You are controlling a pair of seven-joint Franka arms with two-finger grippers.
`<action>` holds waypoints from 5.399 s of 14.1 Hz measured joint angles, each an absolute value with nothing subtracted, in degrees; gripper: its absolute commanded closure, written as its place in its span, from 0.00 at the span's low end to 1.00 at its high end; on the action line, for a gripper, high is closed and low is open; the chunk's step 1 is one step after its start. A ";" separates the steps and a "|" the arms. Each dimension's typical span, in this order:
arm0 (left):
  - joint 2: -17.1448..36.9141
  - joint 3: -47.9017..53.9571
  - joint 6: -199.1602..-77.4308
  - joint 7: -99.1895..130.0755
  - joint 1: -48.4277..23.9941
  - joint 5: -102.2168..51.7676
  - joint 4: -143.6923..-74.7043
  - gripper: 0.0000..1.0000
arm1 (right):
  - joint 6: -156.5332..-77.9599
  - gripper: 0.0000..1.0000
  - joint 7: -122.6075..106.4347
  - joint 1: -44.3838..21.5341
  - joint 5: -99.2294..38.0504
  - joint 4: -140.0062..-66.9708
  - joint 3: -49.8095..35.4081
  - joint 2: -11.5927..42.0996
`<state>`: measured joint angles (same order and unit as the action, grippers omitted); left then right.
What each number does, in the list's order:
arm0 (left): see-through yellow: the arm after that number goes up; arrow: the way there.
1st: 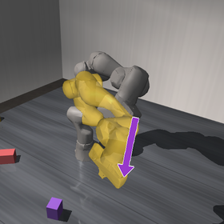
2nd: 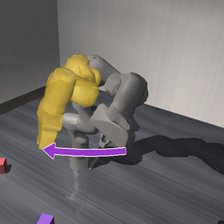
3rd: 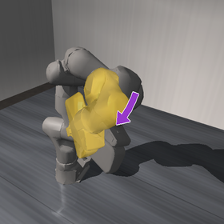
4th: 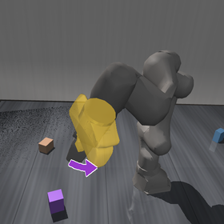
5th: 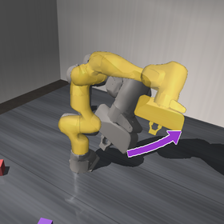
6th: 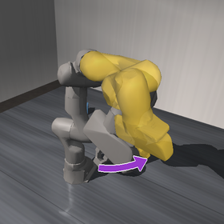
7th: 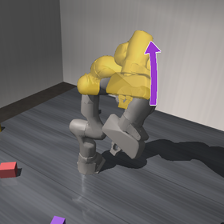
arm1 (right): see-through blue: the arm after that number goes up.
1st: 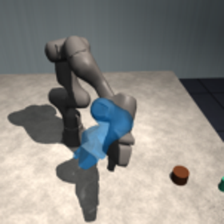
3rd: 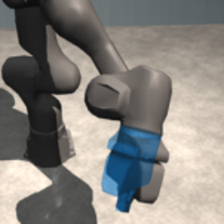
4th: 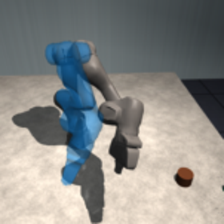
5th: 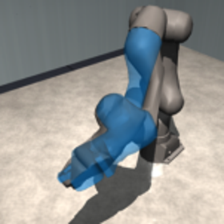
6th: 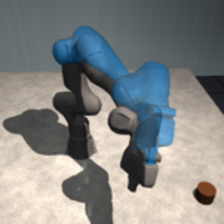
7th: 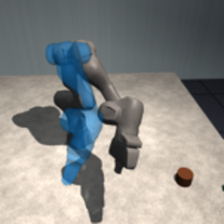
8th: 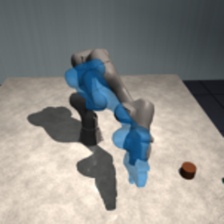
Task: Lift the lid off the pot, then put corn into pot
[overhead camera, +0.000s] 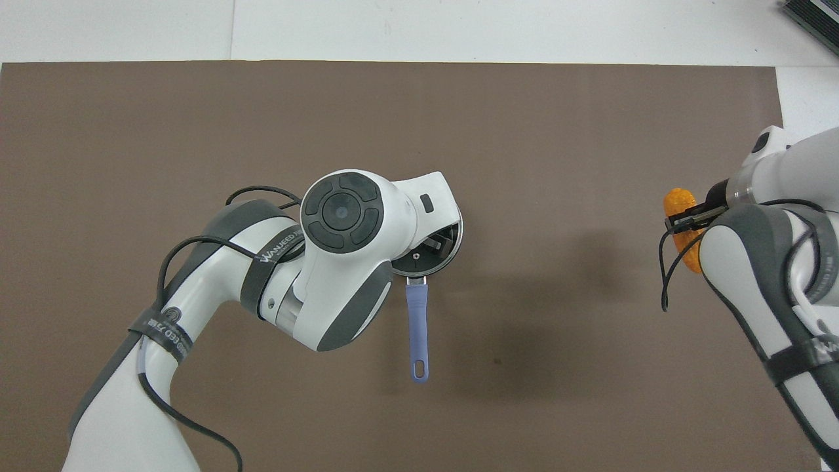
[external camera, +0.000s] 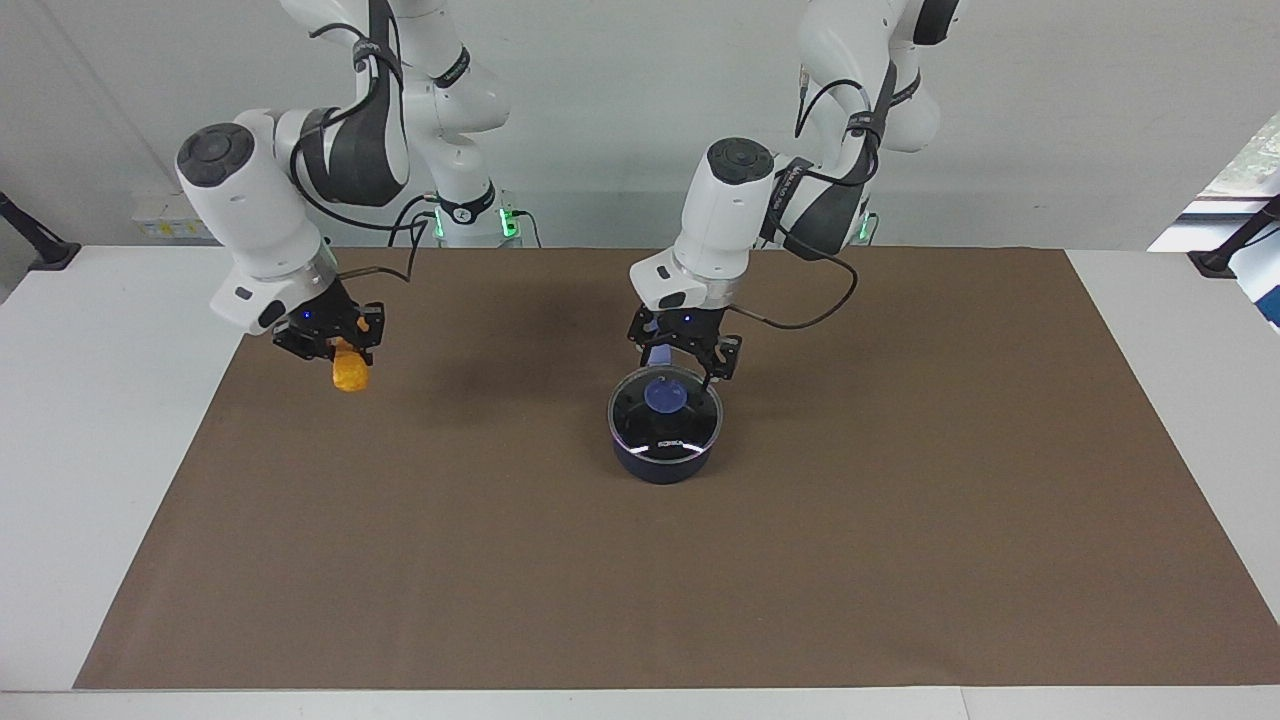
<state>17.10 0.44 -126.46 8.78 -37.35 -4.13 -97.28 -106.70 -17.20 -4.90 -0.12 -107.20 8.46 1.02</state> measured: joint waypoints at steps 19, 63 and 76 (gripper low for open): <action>20.40 0.46 -129.77 9.47 -37.39 -4.12 -97.44 0.72 | -98.48 1.00 -15.52 -4.22 -0.12 -106.17 8.77 -8.45; 3.28 -1.92 -126.79 -7.87 -3.85 -5.09 -118.94 1.00 | -115.51 1.00 23.28 -34.58 -4.16 -77.91 3.31 31.82; -0.03 -1.94 -137.34 -25.86 5.13 -12.58 -134.27 0.00 | -119.22 0.00 23.28 -34.77 -4.30 -81.27 3.44 33.09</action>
<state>-0.03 -1.94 -137.34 -25.86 5.13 -12.58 -134.27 -119.22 23.28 -34.77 -4.30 -81.27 3.44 33.09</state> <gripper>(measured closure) 0.181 0.256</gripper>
